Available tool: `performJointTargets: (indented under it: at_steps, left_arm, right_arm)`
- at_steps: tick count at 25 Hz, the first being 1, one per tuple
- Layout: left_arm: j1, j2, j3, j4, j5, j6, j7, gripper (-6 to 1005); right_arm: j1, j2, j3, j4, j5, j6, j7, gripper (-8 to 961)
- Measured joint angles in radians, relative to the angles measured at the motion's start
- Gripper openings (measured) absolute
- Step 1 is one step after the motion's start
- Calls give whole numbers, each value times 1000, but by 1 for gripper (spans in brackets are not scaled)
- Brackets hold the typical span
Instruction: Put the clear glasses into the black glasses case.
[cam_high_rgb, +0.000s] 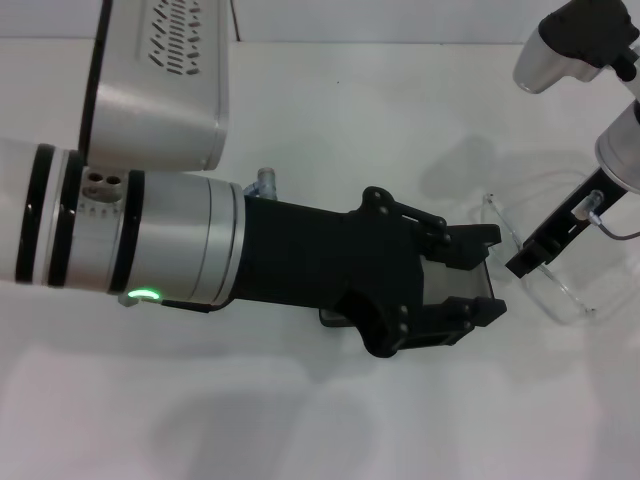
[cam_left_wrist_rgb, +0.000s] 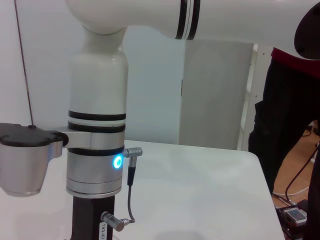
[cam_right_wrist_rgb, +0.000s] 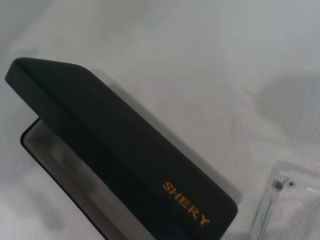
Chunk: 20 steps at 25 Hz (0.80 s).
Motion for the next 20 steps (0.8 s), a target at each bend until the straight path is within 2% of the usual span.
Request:
performJointTargets:
  at_steps: [12, 16, 20]
  left_arm:
    - [18, 0, -3, -11, 1, 0, 11, 395]
    - [29, 0, -6, -11, -1, 0, 29, 395]
    - [30, 0, -7, -20, -2, 0, 41, 394]
  right_arm:
    - [-27, -5, -21, -17, -4, -3, -4, 186]
    - [-75, -6, -37, -63, -4, -4, -8, 158]
    - [-144, -7, -40, -182, -7, -21, -22, 137]
